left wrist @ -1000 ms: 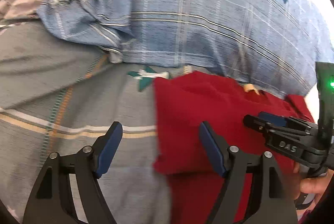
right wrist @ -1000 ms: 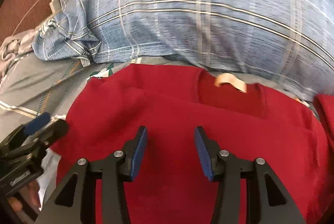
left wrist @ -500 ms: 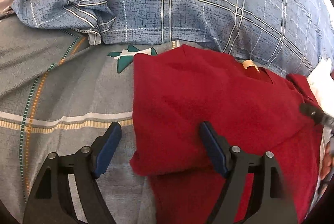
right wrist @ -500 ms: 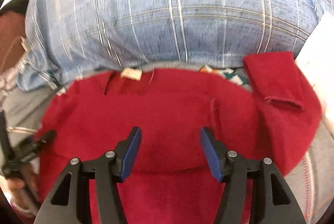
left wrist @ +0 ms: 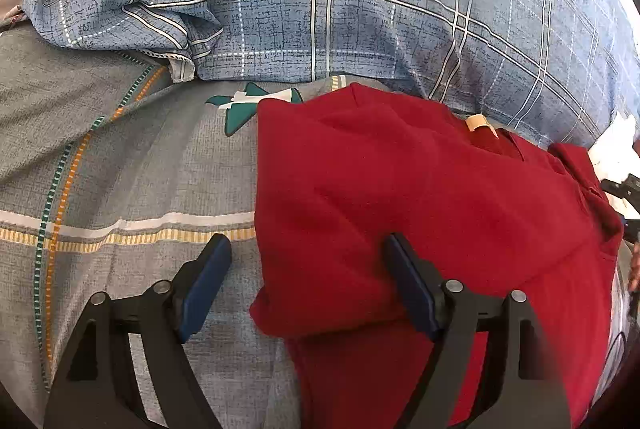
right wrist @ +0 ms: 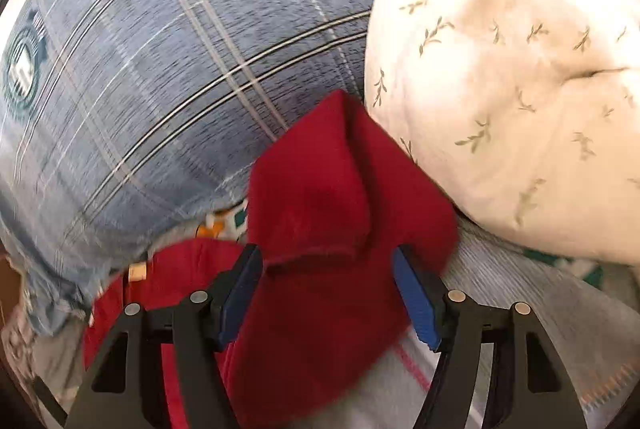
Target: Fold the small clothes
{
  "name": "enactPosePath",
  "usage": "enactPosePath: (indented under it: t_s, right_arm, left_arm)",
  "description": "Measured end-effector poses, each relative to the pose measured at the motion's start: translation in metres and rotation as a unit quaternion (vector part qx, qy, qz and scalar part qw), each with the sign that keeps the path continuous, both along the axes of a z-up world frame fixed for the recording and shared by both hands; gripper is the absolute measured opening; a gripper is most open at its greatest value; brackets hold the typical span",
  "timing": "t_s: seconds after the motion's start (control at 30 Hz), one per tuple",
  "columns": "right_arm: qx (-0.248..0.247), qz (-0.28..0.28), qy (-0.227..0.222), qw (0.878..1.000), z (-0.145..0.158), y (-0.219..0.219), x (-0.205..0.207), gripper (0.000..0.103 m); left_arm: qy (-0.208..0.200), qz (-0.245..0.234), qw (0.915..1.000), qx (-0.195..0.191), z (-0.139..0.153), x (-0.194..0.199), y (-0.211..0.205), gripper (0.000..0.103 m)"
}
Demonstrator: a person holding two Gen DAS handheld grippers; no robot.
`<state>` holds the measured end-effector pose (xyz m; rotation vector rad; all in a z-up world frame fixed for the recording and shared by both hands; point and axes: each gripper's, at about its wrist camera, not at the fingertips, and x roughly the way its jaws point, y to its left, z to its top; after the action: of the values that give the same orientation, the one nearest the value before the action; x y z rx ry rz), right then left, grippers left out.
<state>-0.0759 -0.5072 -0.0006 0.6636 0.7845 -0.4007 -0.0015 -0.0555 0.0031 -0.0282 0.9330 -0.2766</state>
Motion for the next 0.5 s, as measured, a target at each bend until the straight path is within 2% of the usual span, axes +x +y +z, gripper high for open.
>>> enactPosePath:
  t_s: [0.07,0.1,0.13,0.23,0.3,0.43,0.5]
  right_arm:
    - [-0.007,0.001,-0.019,1.000,-0.003,-0.002,0.008,0.046]
    - [-0.010,0.009,-0.018,1.000,-0.005,-0.002,0.013,0.023]
    - [-0.012,0.015,-0.013,1.000,-0.008,-0.001,0.019,0.005]
    - [-0.025,0.026,-0.022,0.999,-0.007,0.004,0.022,0.005]
    - [-0.036,0.042,-0.047,0.997,0.008,0.010,0.014,0.005]
    - [-0.061,0.088,-0.093,0.990,0.059,0.023,-0.010,0.005]
    - [-0.071,0.131,-0.111,0.983,0.092,0.037,-0.019,0.005]
  left_arm:
    - [0.000,-0.001,1.0000,0.000,0.000,0.000,0.000,0.081]
    - [0.001,-0.001,1.0000,0.000,-0.001,0.000,0.000,0.081]
    - [0.001,-0.001,1.0000,0.000,-0.001,0.000,0.000,0.081]
    - [0.001,-0.001,1.0000,-0.002,-0.002,0.000,0.000,0.081]
    - [0.001,-0.001,1.0000,-0.004,-0.001,0.000,0.000,0.081]
    - [-0.025,0.020,0.9995,-0.003,0.007,-0.005,0.005,0.081]
    - [-0.039,0.027,0.9989,-0.002,0.012,-0.007,0.009,0.081]
